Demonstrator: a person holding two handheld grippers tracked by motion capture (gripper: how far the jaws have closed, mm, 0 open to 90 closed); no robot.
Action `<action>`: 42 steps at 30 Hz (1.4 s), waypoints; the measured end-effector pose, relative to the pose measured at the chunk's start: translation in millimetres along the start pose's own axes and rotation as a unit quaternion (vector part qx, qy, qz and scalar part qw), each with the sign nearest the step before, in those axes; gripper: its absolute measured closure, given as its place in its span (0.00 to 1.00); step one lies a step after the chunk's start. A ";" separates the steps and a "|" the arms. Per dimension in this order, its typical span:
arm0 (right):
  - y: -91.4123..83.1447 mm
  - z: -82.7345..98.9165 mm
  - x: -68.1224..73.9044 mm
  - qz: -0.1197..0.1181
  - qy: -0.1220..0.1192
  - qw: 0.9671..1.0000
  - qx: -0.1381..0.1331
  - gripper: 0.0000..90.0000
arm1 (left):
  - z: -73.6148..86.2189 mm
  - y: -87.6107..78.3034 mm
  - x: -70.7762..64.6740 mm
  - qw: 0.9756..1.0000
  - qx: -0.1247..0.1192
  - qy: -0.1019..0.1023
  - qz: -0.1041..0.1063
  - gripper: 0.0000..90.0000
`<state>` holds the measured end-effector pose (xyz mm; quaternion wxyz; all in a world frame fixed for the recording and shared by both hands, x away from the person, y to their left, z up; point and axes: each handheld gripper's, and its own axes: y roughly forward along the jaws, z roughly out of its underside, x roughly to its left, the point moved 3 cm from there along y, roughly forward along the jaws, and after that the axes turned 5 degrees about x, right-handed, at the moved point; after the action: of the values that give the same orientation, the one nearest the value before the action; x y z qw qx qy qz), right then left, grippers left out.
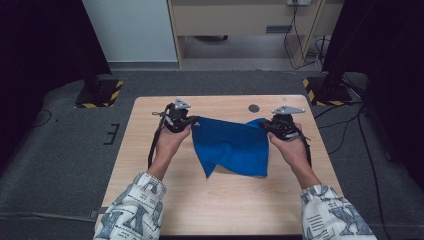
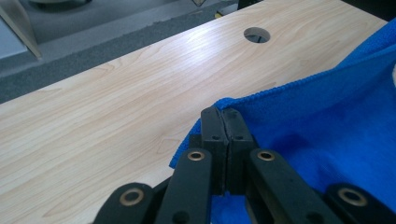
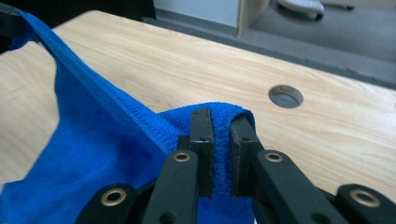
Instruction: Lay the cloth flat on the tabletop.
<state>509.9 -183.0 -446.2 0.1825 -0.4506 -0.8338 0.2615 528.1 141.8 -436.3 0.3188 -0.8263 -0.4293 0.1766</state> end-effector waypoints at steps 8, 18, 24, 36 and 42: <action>45.9 -2.6 -38.2 0.055 0.048 0.997 0.036 0.42 | -9.3 47.8 24.3 0.997 0.000 -0.066 -0.037 0.63; 40.5 19.4 -56.5 0.077 0.044 0.994 0.059 0.34 | -0.4 38.8 19.8 0.998 0.012 -0.018 -0.057 0.57; 39.7 31.9 -53.5 0.067 0.028 0.995 0.062 0.63 | 8.8 27.2 15.5 0.999 0.010 -0.018 -0.047 0.58; 48.7 41.0 -37.7 0.041 0.006 0.997 0.070 0.90 | 50.3 13.1 2.9 0.999 0.017 -0.016 -0.027 0.62; 37.5 50.9 -28.9 0.038 -0.003 0.997 0.071 0.84 | 72.1 5.2 -9.5 1.000 0.019 -0.001 -0.018 0.62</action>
<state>522.2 -204.1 -511.2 0.2014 -0.4670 -0.7961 0.3279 485.0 158.8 -492.6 0.3374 -0.8122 -0.4406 0.1797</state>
